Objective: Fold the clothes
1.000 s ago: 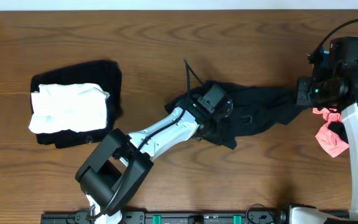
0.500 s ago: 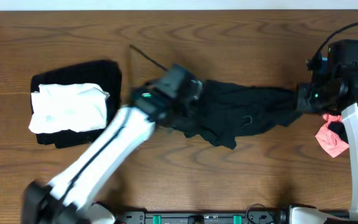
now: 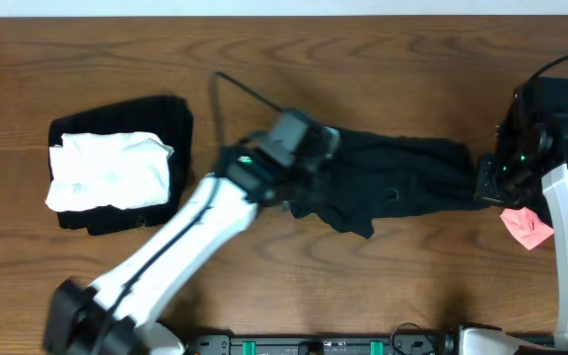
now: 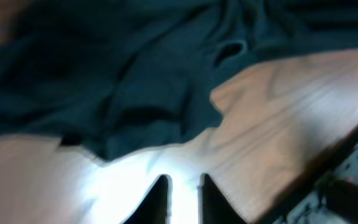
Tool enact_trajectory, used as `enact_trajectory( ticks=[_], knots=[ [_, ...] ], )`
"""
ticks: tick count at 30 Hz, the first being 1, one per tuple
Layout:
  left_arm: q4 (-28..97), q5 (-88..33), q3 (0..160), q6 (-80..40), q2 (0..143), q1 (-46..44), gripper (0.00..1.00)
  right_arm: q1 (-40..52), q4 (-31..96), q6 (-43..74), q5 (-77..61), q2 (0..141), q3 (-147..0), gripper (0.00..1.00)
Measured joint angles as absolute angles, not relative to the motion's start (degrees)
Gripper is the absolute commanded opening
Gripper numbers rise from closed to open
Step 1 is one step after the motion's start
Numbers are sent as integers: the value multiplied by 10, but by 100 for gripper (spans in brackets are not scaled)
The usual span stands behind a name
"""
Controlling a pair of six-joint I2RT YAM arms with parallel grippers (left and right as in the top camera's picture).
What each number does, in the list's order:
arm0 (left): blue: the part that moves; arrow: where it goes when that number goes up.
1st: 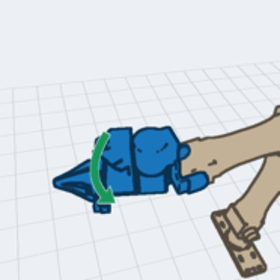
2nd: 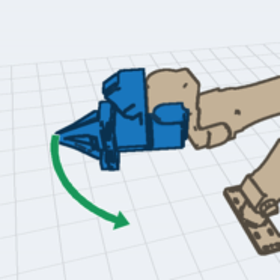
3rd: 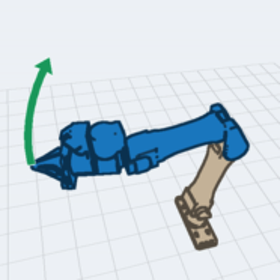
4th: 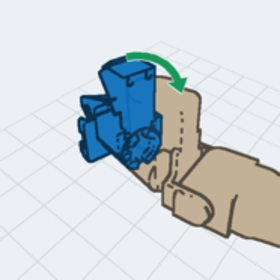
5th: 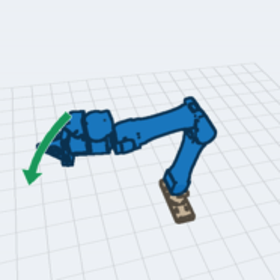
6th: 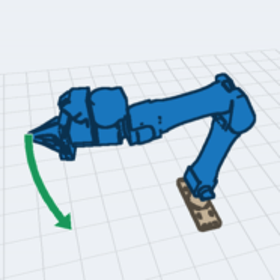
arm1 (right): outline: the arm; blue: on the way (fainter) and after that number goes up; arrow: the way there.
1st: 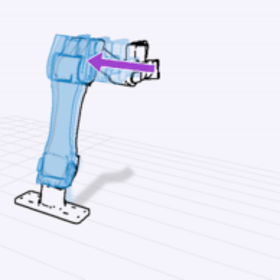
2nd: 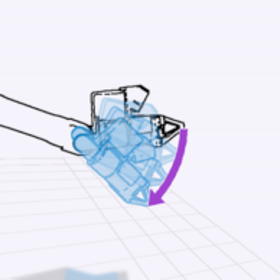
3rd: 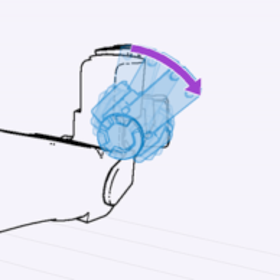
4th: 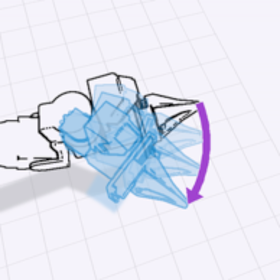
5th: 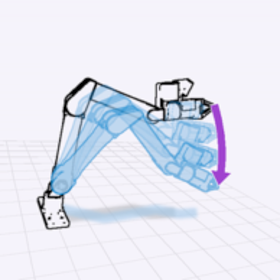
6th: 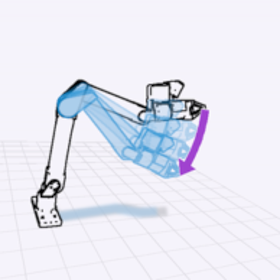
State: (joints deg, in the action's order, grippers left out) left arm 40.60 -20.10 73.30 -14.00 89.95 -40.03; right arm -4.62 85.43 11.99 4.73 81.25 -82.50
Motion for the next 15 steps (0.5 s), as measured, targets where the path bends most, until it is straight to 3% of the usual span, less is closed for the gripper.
enact_trajectory(
  ticks=[12, 15],
  knots=[
    [206, -209, 725, -143, 1062, -483, 47, -46, 875, 138, 61, 811, -818, 7],
    [187, -206, 725, -145, 1079, -483, 53, -46, 869, 142, 61, 810, -802, 16]
  ],
)
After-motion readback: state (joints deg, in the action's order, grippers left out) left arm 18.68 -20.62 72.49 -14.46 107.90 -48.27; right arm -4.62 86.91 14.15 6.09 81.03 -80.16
